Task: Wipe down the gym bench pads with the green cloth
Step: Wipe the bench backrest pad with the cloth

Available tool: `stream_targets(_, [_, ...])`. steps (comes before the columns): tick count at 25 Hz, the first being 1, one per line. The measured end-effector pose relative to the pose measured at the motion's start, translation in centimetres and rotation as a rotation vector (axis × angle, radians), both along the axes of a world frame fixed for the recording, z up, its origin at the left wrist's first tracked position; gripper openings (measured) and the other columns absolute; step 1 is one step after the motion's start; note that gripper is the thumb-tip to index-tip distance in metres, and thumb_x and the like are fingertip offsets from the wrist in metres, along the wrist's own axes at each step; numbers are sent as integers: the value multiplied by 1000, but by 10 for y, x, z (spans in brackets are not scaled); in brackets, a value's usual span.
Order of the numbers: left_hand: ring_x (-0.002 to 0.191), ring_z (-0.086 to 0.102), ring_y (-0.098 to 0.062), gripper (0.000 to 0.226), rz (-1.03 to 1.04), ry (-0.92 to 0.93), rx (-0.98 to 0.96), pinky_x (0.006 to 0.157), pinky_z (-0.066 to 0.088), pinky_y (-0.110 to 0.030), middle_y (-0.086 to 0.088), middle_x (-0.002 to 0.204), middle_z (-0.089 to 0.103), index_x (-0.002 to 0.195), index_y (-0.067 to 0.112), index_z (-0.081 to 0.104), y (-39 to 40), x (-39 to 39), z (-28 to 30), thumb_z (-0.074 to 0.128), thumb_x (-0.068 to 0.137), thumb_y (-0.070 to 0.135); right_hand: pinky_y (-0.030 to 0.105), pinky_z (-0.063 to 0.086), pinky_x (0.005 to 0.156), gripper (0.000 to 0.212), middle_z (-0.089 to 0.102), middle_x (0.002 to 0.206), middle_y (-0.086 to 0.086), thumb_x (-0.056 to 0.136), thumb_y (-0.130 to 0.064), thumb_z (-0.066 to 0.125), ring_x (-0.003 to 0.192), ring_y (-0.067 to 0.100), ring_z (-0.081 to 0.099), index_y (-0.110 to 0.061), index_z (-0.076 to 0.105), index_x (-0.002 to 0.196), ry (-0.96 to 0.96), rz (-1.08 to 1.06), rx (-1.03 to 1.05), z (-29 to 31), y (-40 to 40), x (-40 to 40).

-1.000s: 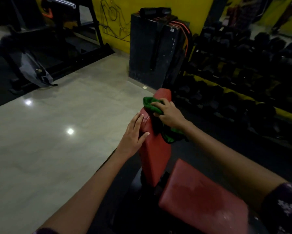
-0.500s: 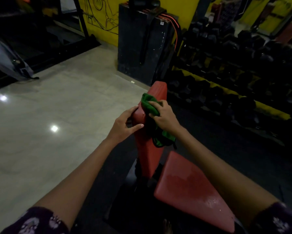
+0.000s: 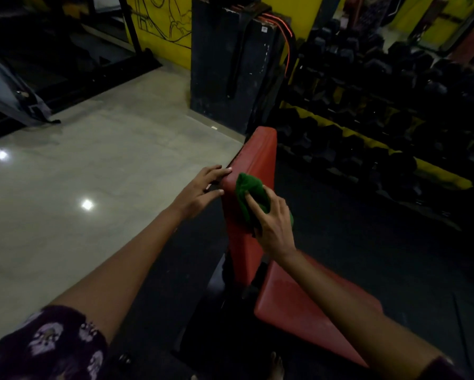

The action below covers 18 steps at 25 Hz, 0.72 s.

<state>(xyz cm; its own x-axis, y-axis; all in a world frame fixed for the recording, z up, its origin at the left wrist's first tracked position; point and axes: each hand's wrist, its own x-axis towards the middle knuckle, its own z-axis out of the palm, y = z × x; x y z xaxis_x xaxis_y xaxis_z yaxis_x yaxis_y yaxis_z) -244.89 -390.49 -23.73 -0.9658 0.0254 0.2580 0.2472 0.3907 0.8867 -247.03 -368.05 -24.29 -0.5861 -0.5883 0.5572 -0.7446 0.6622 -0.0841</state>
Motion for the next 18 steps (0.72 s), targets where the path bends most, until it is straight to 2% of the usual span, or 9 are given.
stream_targets(3, [121, 44, -16, 34, 44, -24, 122, 98, 39, -22, -3, 137, 37, 121, 21, 53, 7, -4, 9, 48, 89, 10, 40, 46, 76, 51, 34, 131, 15, 80, -18, 54, 103, 31, 42, -29, 45, 129, 124, 53, 31, -8, 6, 1])
stream_targets(6, [121, 46, -16, 23, 97, 42, 29, 96, 44, -31, -3, 132, 42, 115, 8, 57, 14, -10, 12, 56, 93, 11, 40, 45, 74, 44, 37, 127, 15, 82, -11, 46, 100, 32, 43, -29, 49, 121, 181, 68, 32, -11, 5, -2])
stream_targets(9, [118, 49, -19, 29, 77, 20, 7, 95, 48, -39, -3, 132, 41, 113, 8, 52, 18, -15, 10, 62, 89, 21, 41, 47, 72, 41, 37, 127, 16, 79, -8, 46, 100, 32, 42, -27, 50, 116, 230, 120, 78, -19, 9, -1])
stream_targets(13, [123, 42, -19, 32, 35, -58, 42, 103, 42, -48, -6, 138, 34, 120, 13, 45, 21, -15, 8, 56, 93, 26, 43, 45, 73, 37, 38, 126, 17, 81, -9, 46, 100, 33, 42, -25, 55, 113, 275, 134, 88, -24, 6, -3])
stream_targets(15, [129, 38, -19, 43, 65, -49, -37, 109, 35, -46, -6, 143, 31, 126, 12, 45, 25, -10, 11, 50, 93, 38, 44, 47, 73, 35, 38, 127, 18, 80, -10, 45, 100, 34, 42, -24, 54, 111, 269, 134, 107, -31, 6, -2])
stream_targets(18, [143, 19, -18, 54, 139, 81, -364, 112, 14, -41, -1, 153, 27, 137, 20, 45, 36, -4, 13, 30, 93, 47, 44, 50, 70, 34, 37, 127, 19, 78, -11, 44, 99, 34, 42, -22, 49, 109, 230, 120, 105, -42, 7, 5])
